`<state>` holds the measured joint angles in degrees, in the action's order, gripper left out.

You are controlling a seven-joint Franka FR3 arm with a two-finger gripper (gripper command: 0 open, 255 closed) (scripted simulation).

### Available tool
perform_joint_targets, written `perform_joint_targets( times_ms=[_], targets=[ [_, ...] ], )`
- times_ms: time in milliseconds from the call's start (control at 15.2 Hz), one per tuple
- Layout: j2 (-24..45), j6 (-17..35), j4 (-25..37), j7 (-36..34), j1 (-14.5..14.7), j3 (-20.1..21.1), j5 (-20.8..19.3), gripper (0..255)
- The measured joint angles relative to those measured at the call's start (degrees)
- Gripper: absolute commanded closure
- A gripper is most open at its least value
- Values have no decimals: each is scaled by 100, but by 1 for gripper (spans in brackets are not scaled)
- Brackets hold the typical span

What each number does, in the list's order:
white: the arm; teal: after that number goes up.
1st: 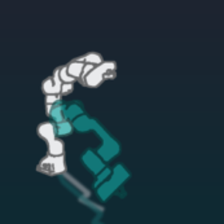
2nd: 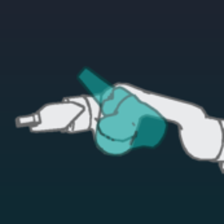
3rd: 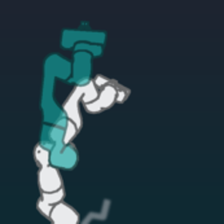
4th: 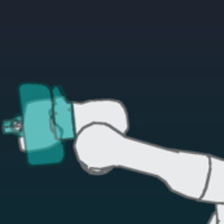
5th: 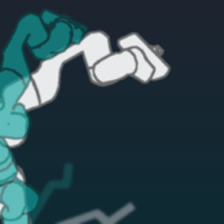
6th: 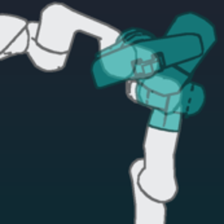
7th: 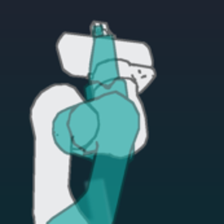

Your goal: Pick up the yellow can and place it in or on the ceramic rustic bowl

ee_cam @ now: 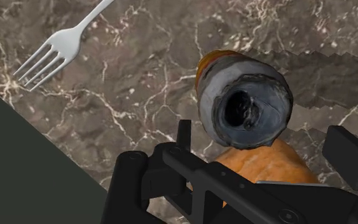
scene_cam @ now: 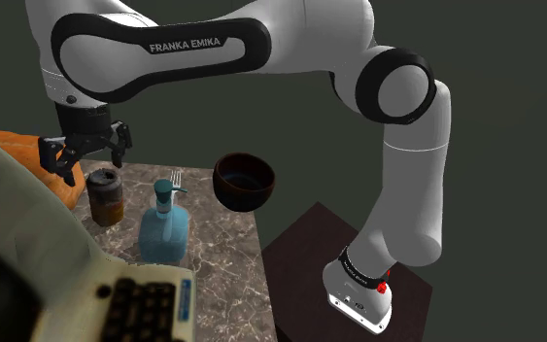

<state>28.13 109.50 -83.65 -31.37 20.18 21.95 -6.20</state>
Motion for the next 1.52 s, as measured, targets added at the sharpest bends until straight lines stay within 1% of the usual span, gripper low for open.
perform_joint_targets(
  times_ms=[198,594,660,1254,1320,1386,1518],
  targets=[
    [51,194,-148,-12,2,-11,-21,0],
    [46,246,-200,-21,4,-10,-22,0],
    [46,246,-200,-21,4,-10,-22,255],
    [40,248,-209,-21,3,-9,-21,255],
    [40,248,-209,-21,3,-9,-21,0],
    [40,248,-209,-21,3,-9,-21,0],
    [154,15,-113,-68,31,48,120,0]
  ],
)
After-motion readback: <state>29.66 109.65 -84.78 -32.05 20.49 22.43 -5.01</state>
